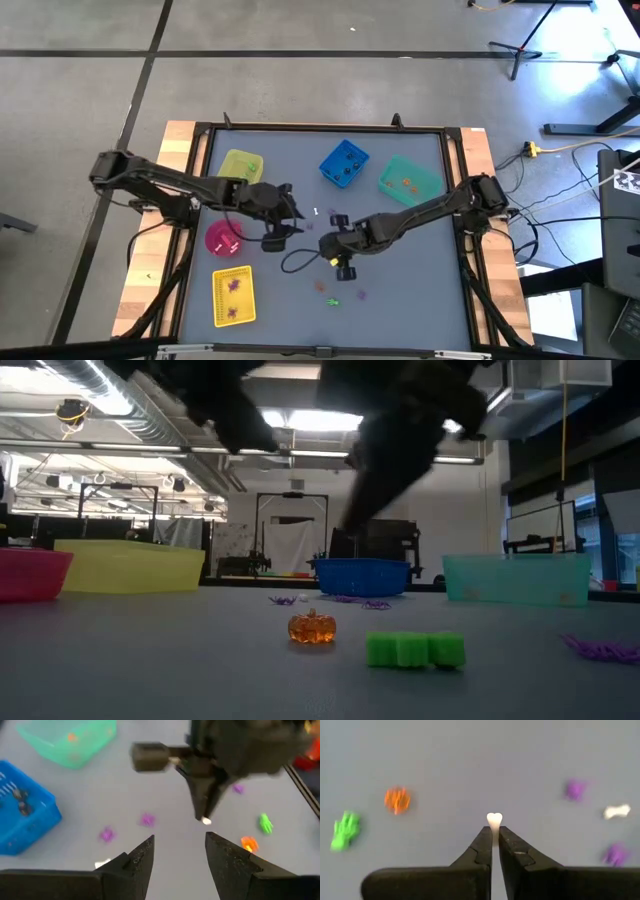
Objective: Sort Halloween decoration
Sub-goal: Put the white bone toy into the red bowl
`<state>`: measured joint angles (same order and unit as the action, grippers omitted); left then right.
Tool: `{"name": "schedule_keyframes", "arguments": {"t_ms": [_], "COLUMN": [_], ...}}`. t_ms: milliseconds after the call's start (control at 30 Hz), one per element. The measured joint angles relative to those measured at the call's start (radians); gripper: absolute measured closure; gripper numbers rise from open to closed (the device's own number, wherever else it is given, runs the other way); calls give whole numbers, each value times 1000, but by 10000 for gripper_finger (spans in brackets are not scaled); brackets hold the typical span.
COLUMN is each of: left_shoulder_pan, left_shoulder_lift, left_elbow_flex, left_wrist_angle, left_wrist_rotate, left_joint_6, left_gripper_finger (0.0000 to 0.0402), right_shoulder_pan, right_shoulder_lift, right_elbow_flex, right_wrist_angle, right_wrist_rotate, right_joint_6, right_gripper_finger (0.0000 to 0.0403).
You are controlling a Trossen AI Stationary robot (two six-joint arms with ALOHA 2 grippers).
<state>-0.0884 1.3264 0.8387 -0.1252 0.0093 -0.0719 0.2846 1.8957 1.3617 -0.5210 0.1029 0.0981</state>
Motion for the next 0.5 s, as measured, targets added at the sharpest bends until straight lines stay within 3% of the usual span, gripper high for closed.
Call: {"name": "schedule_keyframes", "arguments": {"t_ms": [167,333,500], "left_shoulder_pan": [-54,-130,-191], "left_shoulder_lift": [-70,-70,-63], "left_elbow_flex": [0,0,0], "left_wrist_angle": [-150,-154,-148], "left_wrist_rotate": [-19,-42,-171], "left_joint_6": [7,119,190], "left_gripper_finger": [240,240,240], "right_shoulder_pan": [-42,-80,-105], "right_shoulder_lift": [0,0,0], "right_elbow_flex": [0,0,0], "right_wrist_angle": [149,293,389], "right_wrist_rotate": [-25,-109,-217], "right_joint_6": [-25,-24,35], "right_gripper_finger": [386,386,386]}}
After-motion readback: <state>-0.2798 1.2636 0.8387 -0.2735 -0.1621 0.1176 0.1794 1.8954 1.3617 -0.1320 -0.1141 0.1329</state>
